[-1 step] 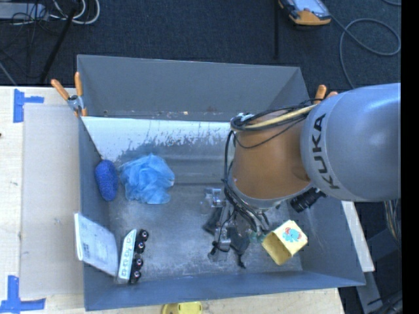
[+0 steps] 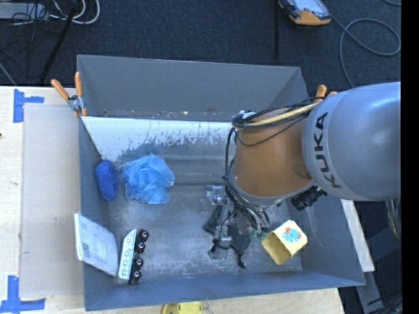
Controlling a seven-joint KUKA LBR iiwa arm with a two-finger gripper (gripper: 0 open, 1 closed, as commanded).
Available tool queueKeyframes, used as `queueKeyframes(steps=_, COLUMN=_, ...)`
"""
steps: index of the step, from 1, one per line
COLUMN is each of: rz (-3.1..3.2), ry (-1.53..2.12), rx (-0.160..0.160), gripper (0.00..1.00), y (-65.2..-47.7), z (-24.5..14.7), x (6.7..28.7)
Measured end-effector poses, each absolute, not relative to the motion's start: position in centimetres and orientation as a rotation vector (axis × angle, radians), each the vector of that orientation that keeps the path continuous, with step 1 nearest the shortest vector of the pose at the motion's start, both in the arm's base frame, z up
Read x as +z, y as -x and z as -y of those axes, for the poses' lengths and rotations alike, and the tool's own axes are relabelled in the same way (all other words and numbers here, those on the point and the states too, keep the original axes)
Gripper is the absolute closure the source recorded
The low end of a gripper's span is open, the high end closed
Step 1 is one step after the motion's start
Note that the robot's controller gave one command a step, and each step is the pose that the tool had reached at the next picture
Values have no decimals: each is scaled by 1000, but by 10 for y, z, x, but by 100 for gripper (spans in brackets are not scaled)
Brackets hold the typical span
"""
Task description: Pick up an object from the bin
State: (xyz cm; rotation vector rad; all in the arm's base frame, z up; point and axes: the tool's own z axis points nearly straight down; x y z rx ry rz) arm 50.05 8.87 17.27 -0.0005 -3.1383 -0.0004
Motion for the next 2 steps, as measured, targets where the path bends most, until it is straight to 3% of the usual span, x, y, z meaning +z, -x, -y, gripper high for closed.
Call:
queueKeyframes(steps=1, rz=3138, ry=98, rx=-1, gripper=0, y=-490, z=-21, x=138)
queueKeyframes(steps=2, rz=3139, ry=85, rx=1, gripper=0, y=-514, z=8, x=131)
